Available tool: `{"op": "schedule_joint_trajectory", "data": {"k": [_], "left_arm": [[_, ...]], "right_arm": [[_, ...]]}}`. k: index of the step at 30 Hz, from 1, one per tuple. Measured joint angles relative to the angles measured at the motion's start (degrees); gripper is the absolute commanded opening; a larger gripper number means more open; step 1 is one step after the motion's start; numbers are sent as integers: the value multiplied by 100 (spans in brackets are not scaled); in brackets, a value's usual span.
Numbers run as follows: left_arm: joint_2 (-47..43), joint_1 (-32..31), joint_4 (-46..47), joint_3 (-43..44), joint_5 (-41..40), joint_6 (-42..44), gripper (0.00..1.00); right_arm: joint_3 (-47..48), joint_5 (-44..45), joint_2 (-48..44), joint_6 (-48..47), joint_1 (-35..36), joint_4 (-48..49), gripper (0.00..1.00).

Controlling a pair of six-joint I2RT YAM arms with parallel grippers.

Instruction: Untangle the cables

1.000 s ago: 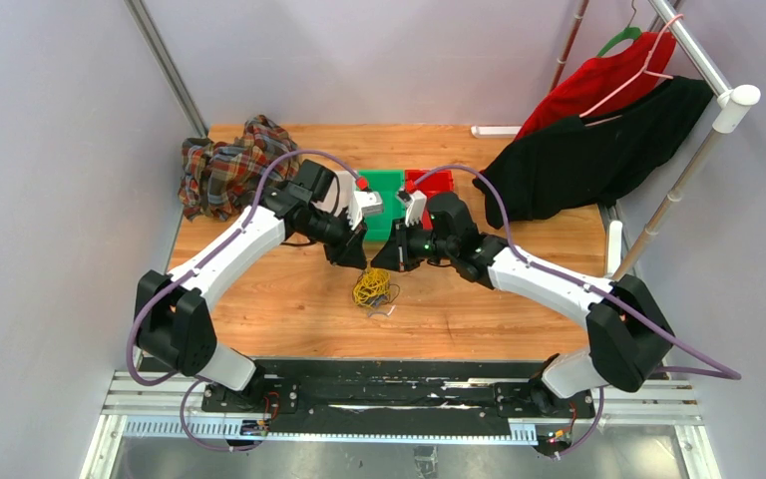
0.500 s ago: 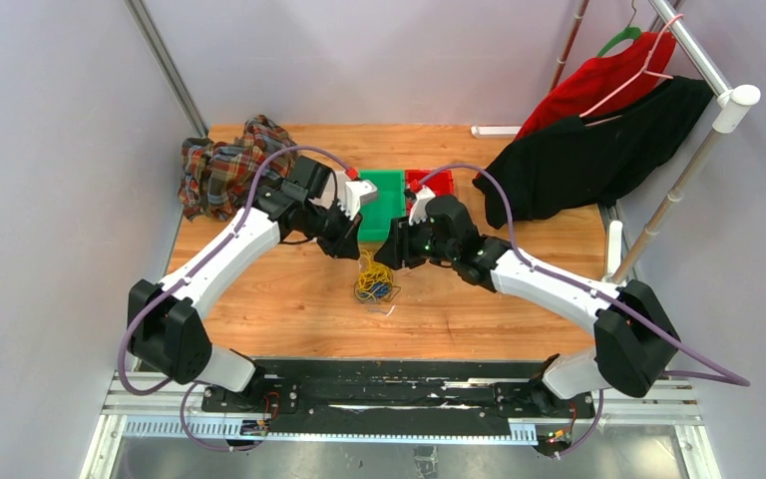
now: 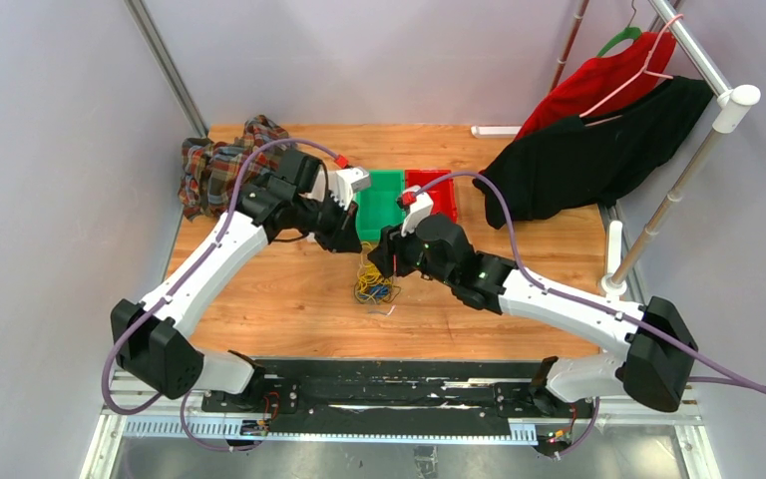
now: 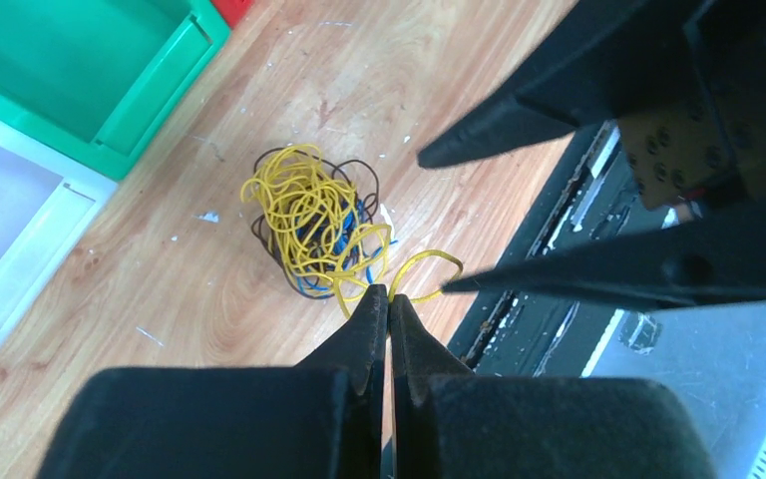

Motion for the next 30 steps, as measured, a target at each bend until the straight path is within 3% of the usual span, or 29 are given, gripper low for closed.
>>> {"op": "schedule_joint_trajectory", "data": {"k": [12,30], "left_arm": [[-223,0,-501,501,466,-31,1],[-219,0,-1132,2109,688,103,1]], "right_arm": [[221,839,236,-15,0,254,49],[146,584,750,457,44,973,49]]}}
